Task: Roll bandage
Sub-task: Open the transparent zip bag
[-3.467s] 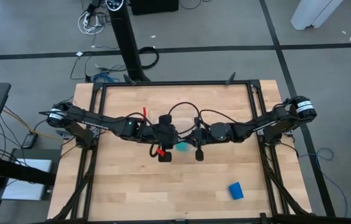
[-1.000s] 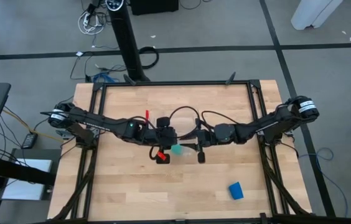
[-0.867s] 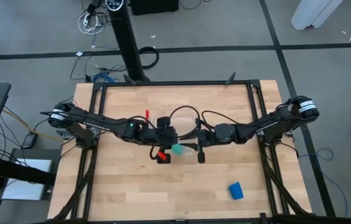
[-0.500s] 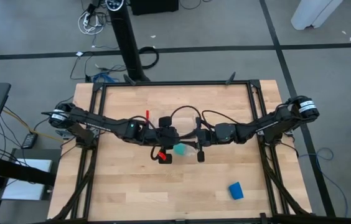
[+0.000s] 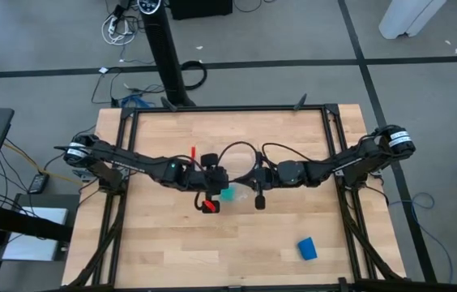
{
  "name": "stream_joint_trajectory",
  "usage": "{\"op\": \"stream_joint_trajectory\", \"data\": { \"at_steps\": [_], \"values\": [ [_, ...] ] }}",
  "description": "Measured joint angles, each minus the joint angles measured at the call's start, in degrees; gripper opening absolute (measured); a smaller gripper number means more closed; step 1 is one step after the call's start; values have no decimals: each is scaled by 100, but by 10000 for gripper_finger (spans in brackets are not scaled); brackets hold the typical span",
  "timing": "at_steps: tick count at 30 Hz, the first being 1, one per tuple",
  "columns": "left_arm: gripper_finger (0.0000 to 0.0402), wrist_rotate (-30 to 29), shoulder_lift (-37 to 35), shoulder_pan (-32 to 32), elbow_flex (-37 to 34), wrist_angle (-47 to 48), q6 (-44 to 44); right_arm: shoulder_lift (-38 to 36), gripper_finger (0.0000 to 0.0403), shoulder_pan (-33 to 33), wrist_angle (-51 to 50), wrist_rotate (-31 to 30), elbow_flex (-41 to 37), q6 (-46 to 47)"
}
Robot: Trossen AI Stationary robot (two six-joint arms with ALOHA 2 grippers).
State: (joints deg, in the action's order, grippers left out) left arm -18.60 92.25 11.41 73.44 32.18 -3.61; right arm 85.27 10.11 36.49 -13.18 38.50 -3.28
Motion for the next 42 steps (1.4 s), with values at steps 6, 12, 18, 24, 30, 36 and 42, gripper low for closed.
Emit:
{"op": "stream_joint_trajectory", "data": {
  "at_steps": [6, 12, 18, 24, 30, 36, 42],
  "values": [
    [28, 22, 0, 62, -36, -4, -130, 0, 1, -18, 63, 286, 0, 31],
    [27, 45, 0, 71, -36, -241, 0, 0, 37, -41, -43, 497, 0, 171],
    [27, 119, 0, 71, -36, -320, 31, 0, 109, -13, -85, 420, 0, 32],
    [27, 108, 0, 71, 32, -519, 186, -2, 147, 0, -164, 563, 0, 115],
    [26, 108, 0, 71, 32, -724, 336, -2, 143, 33, -165, 474, 0, -11],
    [26, 63, 0, 71, 34, -1004, 468, -2, 91, 35, -155, 238, 0, -180],
    [26, 23, 0, 71, 36, -874, 461, -2, 8, 25, -234, 213, 0, -192]
  ]
}}
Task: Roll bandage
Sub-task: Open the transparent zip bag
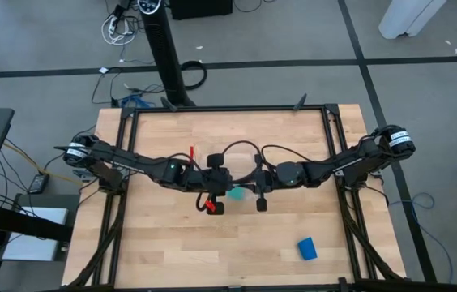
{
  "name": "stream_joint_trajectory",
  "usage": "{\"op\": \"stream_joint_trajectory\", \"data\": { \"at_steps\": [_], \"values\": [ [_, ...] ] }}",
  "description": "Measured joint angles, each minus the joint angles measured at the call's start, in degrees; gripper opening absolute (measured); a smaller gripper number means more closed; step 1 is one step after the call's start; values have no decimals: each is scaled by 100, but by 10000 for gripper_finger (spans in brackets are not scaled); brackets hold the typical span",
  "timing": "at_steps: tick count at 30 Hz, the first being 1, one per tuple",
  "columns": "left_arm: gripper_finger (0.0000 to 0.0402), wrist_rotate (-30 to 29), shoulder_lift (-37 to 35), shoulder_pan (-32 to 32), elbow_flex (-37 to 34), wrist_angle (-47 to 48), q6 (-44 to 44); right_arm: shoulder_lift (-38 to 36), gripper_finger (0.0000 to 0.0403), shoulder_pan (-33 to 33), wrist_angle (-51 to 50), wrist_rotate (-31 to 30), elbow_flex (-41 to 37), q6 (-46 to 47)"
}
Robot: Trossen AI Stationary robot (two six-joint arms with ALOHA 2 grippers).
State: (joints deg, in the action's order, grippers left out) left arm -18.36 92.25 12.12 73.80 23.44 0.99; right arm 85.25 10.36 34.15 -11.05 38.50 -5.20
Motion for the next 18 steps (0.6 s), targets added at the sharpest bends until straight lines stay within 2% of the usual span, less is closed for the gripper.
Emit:
{"op": "stream_joint_trajectory", "data": {
  "at_steps": [18],
  "values": [
    [26, -207, 0, 0, 11, 772, -164, 0, 0, -8, 39, -8, 0, 43]
  ]
}}
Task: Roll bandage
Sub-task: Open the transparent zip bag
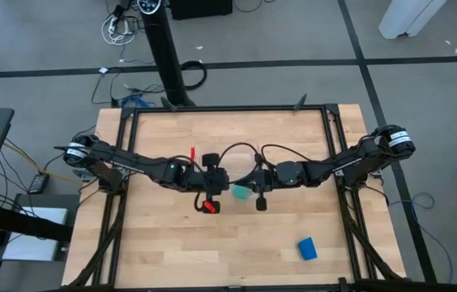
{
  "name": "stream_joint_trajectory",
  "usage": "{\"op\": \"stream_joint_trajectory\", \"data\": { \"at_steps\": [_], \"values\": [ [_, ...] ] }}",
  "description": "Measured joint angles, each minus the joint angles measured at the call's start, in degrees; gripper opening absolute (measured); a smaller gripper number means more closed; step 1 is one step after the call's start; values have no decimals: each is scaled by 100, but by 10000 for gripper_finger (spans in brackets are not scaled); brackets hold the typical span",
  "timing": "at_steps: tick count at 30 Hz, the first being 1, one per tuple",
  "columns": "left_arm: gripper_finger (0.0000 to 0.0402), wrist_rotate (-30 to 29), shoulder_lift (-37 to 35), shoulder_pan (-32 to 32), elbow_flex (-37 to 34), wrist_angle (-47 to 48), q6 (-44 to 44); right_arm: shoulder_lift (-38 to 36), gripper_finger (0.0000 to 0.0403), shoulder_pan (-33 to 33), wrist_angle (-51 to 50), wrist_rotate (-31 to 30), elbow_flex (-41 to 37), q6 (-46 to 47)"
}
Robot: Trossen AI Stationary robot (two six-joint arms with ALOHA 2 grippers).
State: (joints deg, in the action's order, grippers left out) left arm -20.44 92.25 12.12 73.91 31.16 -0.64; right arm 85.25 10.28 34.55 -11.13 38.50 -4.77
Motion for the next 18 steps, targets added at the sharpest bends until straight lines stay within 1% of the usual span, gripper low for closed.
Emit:
{"op": "stream_joint_trajectory", "data": {
  "at_steps": [3, 9, 12, 18],
  "values": [
    [25, -62, 0, 4, -16, 295, -43, -5, 0, 2, 54, 41, 0, -22],
    [25, -65, 2, 4, -17, 183, -133, -7, 9, 13, 263, 49, 0, -136],
    [25, -45, 2, 4, -15, 90, -153, -10, 32, 47, 470, 178, 1, -231],
    [36, 200, -18, 35, 187, -53, -145, -11, 105, 59, 429, 239, 2, -182]
  ]
}}
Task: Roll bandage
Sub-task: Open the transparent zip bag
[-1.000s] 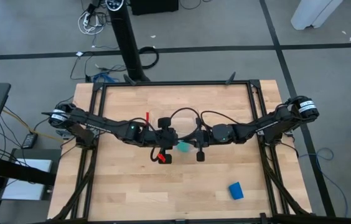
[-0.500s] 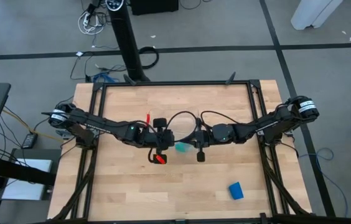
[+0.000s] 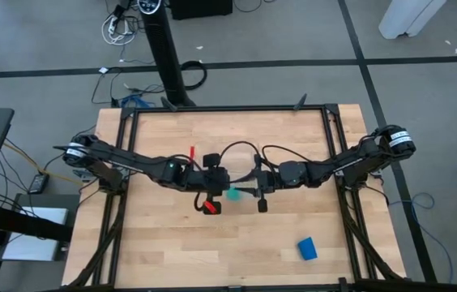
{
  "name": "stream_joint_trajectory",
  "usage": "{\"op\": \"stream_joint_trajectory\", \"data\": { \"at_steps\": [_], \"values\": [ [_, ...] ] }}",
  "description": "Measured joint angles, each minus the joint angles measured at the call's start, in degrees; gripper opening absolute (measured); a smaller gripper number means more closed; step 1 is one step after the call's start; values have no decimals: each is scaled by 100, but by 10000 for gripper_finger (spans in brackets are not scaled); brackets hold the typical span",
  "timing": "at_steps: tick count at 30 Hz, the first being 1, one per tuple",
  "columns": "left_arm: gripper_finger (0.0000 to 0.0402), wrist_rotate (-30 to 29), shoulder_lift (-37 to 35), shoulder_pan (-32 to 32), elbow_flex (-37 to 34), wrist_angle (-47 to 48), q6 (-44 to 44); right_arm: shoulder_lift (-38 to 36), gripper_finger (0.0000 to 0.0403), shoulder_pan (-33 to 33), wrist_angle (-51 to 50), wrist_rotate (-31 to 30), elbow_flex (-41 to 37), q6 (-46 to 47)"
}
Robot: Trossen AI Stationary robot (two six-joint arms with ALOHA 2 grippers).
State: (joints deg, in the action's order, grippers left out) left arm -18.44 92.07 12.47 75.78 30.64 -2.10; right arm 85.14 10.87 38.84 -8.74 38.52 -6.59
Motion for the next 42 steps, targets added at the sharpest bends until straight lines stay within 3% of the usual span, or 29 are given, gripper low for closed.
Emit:
{"op": "stream_joint_trajectory", "data": {
  "at_steps": [6, 15, 18, 23, 30, 42],
  "values": [
    [32, 7, -8, 6, 202, 20, 65, 0, 148, 3, -51, -3, 0, 37],
    [45, 7, -8, 4, 244, -132, 202, 2, 149, 2, -91, -66, 0, 37],
    [39, 7, -8, 4, 244, -178, 307, 2, 124, 0, -91, -208, 0, 7],
    [24, 57, -6, 4, 199, -271, 328, 2, 15, -43, -92, -217, 0, -5],
    [24, 13, -6, -2, -204, -329, 100, 24, 1, -46, -133, -427, -2, 29],
    [32, 125, 16, 7, -510, 4, -272, -3, 0, 2, 103, -181, 0, 6]
  ]
}}
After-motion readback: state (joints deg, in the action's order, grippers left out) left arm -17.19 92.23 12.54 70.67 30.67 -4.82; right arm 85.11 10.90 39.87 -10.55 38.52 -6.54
